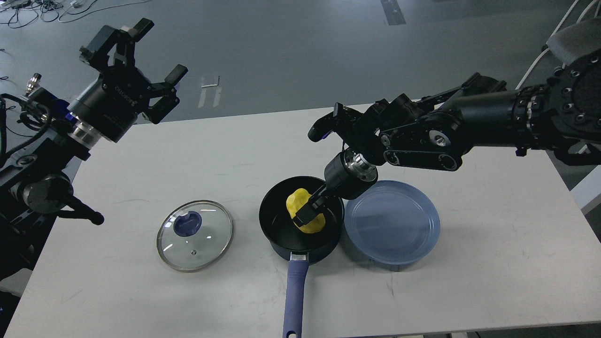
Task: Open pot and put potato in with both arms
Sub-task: 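Carry the potato with the right gripper over the open pot, then lower the potato into the pot and open the right gripper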
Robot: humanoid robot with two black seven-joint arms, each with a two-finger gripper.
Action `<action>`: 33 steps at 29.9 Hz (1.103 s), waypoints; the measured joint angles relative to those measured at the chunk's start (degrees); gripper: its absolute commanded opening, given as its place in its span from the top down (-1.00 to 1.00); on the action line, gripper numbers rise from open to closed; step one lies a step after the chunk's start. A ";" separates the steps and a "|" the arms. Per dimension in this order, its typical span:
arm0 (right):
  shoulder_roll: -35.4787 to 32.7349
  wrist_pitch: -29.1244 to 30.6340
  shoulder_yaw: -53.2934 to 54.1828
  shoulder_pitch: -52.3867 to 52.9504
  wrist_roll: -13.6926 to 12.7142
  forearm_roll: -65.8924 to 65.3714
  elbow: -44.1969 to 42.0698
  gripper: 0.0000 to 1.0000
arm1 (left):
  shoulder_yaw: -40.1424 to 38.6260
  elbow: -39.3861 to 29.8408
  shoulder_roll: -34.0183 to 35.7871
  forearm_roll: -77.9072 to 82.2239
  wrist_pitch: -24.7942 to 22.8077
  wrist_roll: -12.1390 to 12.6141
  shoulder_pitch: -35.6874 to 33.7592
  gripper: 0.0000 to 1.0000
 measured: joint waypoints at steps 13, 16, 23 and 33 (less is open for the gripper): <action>0.00 0.00 -0.24 -0.01 0.00 0.00 -0.85 -0.57 | 0.00 0.01 0.04 0.00 -0.04 -0.06 0.06 -0.95; 0.00 0.00 -0.24 -0.01 0.00 0.00 -0.86 -0.63 | 0.00 -0.01 0.04 0.00 -0.05 -0.07 0.06 -0.95; 0.00 0.00 -0.24 0.30 0.00 0.08 -0.86 -0.68 | 0.00 -0.35 0.07 0.00 -0.05 -0.07 0.06 -0.95; -5.46 0.01 3.90 3.71 0.02 3.90 -0.63 -0.87 | 0.00 -0.47 0.36 0.00 -0.05 0.00 0.11 -0.95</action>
